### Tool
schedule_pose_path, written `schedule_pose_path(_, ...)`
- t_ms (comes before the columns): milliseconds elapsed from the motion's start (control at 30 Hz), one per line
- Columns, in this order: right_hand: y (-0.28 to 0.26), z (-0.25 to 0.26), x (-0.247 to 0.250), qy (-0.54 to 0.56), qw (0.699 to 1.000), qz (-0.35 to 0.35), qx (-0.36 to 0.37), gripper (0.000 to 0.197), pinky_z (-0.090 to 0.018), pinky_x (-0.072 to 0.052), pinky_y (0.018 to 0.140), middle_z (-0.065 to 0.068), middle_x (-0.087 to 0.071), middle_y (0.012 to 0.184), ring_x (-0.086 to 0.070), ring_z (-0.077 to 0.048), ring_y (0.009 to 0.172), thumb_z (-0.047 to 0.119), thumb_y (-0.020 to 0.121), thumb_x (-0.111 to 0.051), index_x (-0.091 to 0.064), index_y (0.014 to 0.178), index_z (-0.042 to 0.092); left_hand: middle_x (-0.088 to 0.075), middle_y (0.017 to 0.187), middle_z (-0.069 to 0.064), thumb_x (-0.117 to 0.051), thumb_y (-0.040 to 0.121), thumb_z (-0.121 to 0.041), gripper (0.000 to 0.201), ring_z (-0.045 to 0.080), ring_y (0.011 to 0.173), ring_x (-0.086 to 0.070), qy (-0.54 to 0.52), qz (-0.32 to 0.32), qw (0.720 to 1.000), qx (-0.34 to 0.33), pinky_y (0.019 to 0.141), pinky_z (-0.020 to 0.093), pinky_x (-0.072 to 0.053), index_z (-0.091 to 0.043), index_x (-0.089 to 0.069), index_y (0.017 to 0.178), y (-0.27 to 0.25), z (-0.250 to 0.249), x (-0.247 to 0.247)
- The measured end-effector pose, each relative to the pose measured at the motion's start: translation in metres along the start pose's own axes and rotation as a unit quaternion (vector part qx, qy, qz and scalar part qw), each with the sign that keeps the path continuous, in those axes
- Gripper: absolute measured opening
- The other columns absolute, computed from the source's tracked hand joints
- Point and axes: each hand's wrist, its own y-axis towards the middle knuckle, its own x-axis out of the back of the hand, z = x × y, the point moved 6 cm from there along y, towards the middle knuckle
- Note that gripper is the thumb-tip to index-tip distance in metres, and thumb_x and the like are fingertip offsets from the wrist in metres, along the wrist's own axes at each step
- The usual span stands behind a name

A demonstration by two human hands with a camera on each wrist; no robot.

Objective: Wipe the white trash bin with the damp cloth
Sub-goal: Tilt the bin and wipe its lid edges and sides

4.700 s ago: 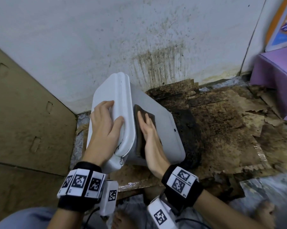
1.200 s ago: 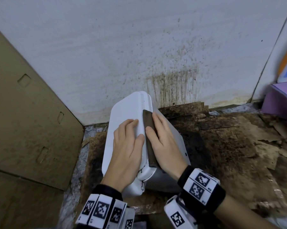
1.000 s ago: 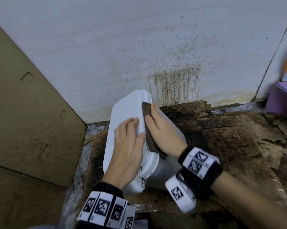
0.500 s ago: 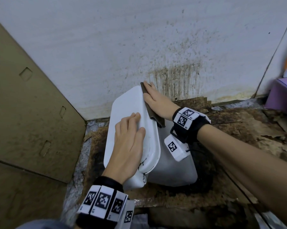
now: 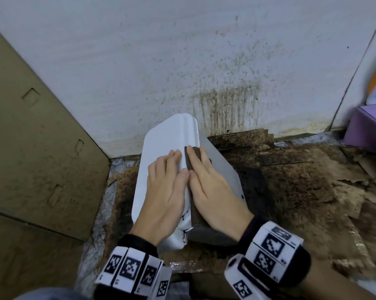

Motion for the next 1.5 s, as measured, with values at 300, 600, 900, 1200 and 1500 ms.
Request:
schedule_pose_path(300,0.08,-0.01,0.022,-0.08,0.992,0.081,-0.055,0.055,-0.04,-0.031,0.113,-0.015,0.001,0.169,-0.038,-0.04,0.143,0.032,0.11,-0.025,-0.008,0.162,0.024,-0.032,0.145,-0.015,-0.019,0.102,-0.048,0.058,-0.004,0.138,-0.019,0.011,0.018,1.0,0.012,0.118,0.021,-0.019,-0.026,-0.03,0.154,-0.002,0.003,0.004)
schedule_pose_path(600,0.109,-0.031,0.031,-0.034,0.991,0.112,-0.064,0.059,-0.035,-0.023,0.117,-0.001,0.012,0.17,-0.017,-0.025,0.155,0.045,0.109,-0.023,0.003,0.161,0.034,-0.032,0.141,-0.014,-0.027,0.099,-0.034,0.052,-0.002,0.134,-0.02,0.017,0.018,1.0,-0.005,0.11,0.01,-0.017,-0.024,-0.032,0.15,0.002,-0.001,0.001)
schedule_pose_path(900,-0.002,0.003,-0.001,0.105,0.993,-0.017,-0.043,0.047,-0.016,-0.011,0.118,0.038,0.002,0.157,0.008,0.013,0.148,0.028,0.112,-0.024,-0.016,0.156,0.041,-0.036,0.133,-0.012,-0.026,0.097,-0.035,0.052,0.005,0.128,-0.028,0.017,0.006,1.0,-0.012,0.109,0.018,-0.023,-0.023,-0.035,0.147,0.003,-0.003,-0.002)
schedule_pose_path(1200,-0.043,0.006,-0.02,0.134,0.97,-0.196,-0.054,0.048,-0.034,-0.02,0.125,0.021,-0.017,0.165,-0.009,0.009,0.15,0.034,0.108,-0.028,-0.029,0.155,0.038,-0.036,0.136,-0.011,-0.022,0.1,-0.039,0.051,0.008,0.129,-0.029,0.025,0.007,1.0,-0.017,0.108,0.014,-0.021,-0.023,-0.036,0.146,0.005,0.0,-0.004)
schedule_pose_path(1500,-0.046,-0.01,0.002,0.213,0.956,-0.184,-0.077,0.047,-0.033,-0.02,0.126,0.021,-0.022,0.164,-0.015,0.009,0.15,0.025,0.111,-0.03,-0.029,0.156,0.035,-0.041,0.146,-0.011,-0.027,0.103,-0.041,0.053,-0.003,0.133,-0.027,-0.048,-0.032,0.998,0.011,0.107,0.004,-0.015,-0.023,-0.041,0.15,0.006,-0.023,-0.014)
